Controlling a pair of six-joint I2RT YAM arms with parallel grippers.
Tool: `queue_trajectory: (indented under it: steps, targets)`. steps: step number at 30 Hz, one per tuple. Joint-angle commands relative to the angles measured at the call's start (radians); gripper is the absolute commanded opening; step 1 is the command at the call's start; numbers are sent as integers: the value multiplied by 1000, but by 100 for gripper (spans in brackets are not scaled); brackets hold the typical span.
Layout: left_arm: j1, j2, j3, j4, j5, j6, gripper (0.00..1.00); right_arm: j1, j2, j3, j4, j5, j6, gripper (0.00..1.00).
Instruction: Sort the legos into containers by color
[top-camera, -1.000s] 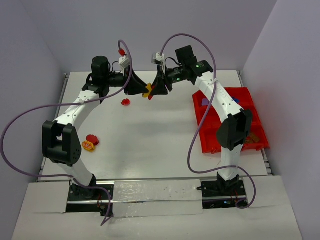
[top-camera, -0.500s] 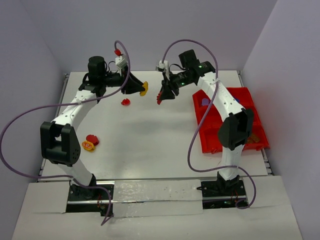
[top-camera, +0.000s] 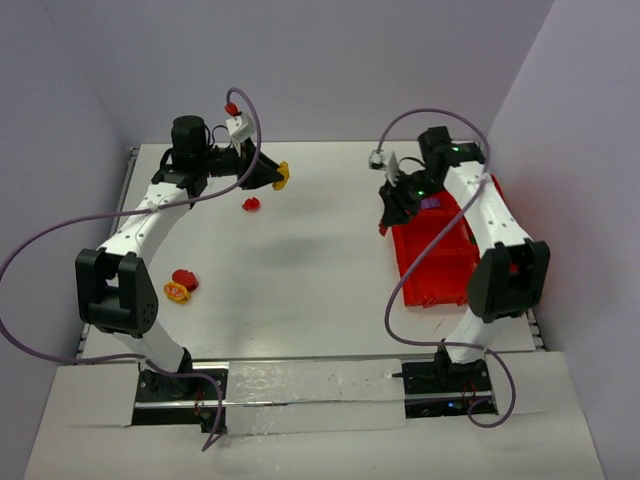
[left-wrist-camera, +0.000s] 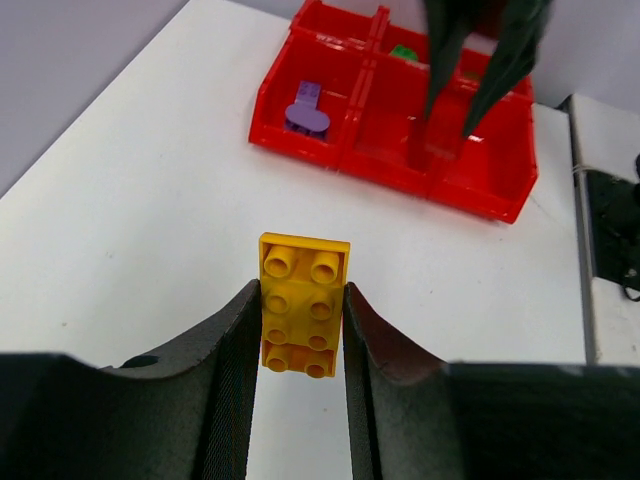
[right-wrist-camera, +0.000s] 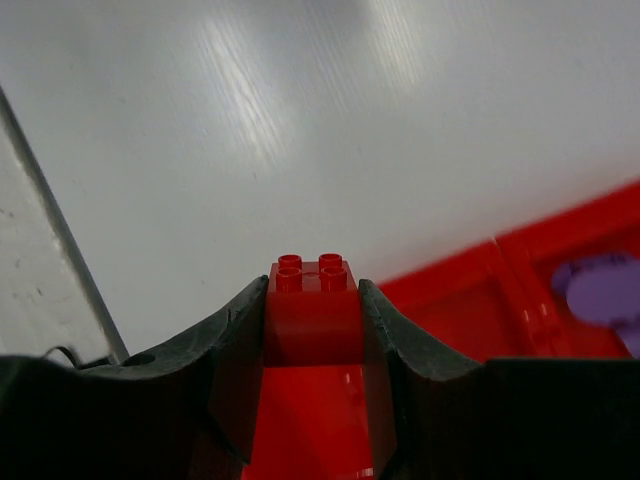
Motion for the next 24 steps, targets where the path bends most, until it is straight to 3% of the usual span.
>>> queue_trajectory:
  steps: [1,6,17,21,23,24]
  targets:
    - [-26,-54,-16,-60,-100,116,0,-55,-170,-118,-69,94,-96,0]
    - [-47,-46,-15,-75,-167,119,0,-106,-307,-265,-94,194,-164,0]
    - [-71,-50,-25,-102,-214,123,0,-206,-342,-435,-1,371,-216,1]
    - [-71,-65,-47,-92,-231,117,0,-210,-319,-451,43,407,-214,15]
    - [-71,-68,-51,-98,-238,116,0,-210,-311,-458,54,419,-223,33]
    - [-71,-70,-52,-100,-239,117,0,-210,-311,-460,58,423,-226,37]
